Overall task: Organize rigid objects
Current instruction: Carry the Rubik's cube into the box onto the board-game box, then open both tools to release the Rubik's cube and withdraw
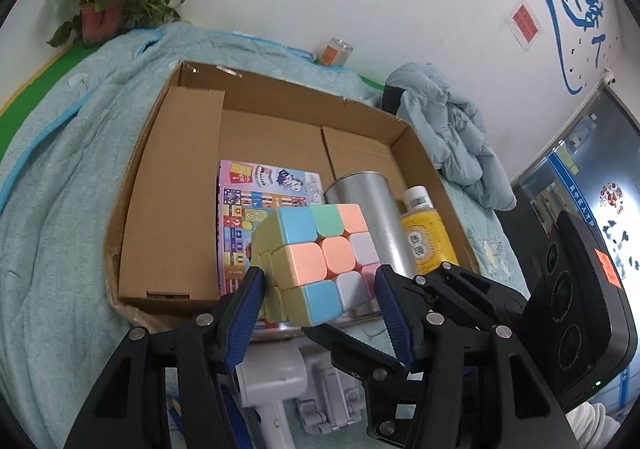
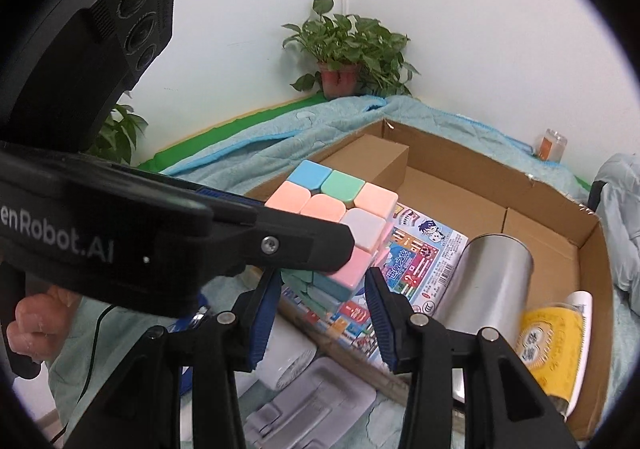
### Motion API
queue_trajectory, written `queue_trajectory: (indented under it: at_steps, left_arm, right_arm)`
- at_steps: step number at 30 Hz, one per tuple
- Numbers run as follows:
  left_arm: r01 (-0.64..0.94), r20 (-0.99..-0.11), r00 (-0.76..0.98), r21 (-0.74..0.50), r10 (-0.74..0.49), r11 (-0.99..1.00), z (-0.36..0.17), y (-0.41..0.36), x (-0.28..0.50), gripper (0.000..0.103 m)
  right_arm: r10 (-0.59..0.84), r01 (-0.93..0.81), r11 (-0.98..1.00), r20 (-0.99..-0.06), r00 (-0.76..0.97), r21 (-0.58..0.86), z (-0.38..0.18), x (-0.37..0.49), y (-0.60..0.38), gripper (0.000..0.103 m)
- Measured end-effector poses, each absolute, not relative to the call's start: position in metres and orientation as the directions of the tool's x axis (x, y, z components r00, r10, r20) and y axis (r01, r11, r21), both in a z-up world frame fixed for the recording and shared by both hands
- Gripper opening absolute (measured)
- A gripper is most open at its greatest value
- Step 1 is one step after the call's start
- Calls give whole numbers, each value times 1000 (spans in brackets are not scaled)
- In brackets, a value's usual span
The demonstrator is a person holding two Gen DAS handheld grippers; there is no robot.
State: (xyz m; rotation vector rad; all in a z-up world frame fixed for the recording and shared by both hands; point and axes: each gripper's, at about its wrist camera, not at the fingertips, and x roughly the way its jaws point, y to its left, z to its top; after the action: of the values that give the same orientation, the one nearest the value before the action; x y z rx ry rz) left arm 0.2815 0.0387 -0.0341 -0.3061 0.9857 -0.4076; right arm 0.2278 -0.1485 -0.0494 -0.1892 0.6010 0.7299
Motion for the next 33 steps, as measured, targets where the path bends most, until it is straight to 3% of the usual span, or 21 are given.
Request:
queue_trajectory:
  at_steps: [7, 15, 20, 27, 33]
  left_arm:
    - [146, -788, 430, -421, -441, 895, -74, 49, 304, 46]
    - [120, -790, 427, -432, -440, 894, -80, 65, 295, 30]
    - [119, -798, 427, -417, -425, 901, -79, 63, 290, 30]
    - [105, -796, 414, -440, -441, 892, -76, 71, 289, 30]
    - [134, -802, 429, -398, -416, 907, -69, 68, 282, 30]
  right_arm:
    - [550, -655, 749, -650, 524, 105, -78, 246, -135, 41]
    - [569, -655, 742, -651, 502, 144, -84, 250, -129, 36]
    - [573, -649, 744, -648, 501, 156, -86, 248, -132, 35]
    - [573, -657, 741, -640, 512, 139, -84, 240, -134, 23]
    - [584, -655, 738, -637, 502, 161, -81, 237, -137, 22]
